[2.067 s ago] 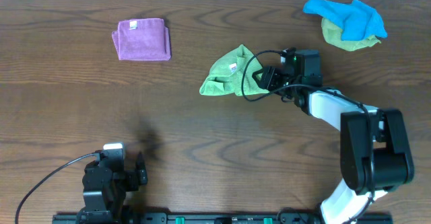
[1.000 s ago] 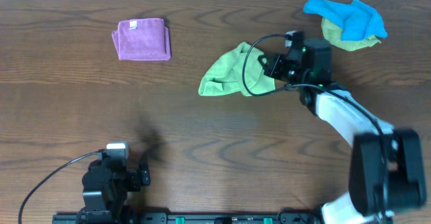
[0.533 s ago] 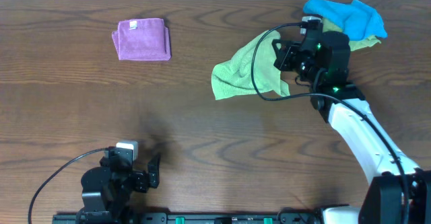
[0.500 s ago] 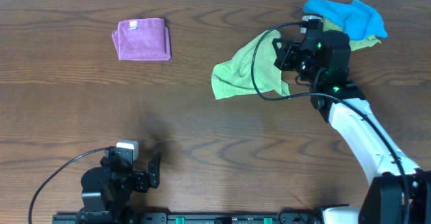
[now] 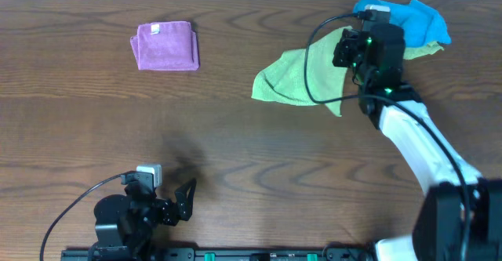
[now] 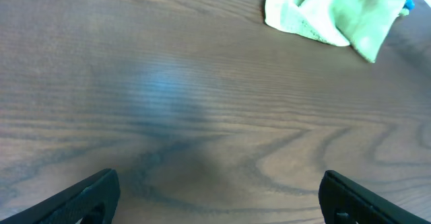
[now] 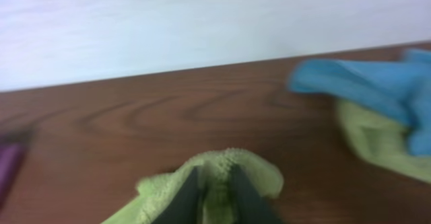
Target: Fold the cloth
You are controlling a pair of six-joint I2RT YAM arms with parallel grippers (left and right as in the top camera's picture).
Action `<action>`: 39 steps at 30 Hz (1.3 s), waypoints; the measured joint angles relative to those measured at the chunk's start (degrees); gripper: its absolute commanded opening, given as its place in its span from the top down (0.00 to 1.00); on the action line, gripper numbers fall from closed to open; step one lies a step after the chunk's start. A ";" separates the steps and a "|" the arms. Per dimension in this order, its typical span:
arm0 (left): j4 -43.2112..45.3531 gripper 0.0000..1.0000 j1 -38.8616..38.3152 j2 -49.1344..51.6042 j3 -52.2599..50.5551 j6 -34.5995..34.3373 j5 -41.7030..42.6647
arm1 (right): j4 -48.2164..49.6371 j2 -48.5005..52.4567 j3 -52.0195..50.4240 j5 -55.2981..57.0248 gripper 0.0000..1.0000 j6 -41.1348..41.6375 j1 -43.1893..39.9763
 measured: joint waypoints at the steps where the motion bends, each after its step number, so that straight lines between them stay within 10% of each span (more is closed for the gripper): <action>1: 0.00 0.04 0.00 0.00 -0.02 -0.72 0.13 | 0.74 1.25 0.00 2.49 0.43 -0.46 0.00; 7: -0.04 0.05 0.00 0.00 -0.04 -3.02 0.46 | 1.14 3.37 0.02 15.39 0.19 -2.21 0.00; 22: 5.90 0.05 0.00 0.00 -0.26 -13.81 1.38 | -31.41 -4.94 0.76 -1.97 0.16 -5.14 -2.51; 39: 8.26 0.04 0.00 22.45 3.91 -24.83 8.90 | -34.75 4.70 0.76 -15.23 0.17 -23.08 -5.20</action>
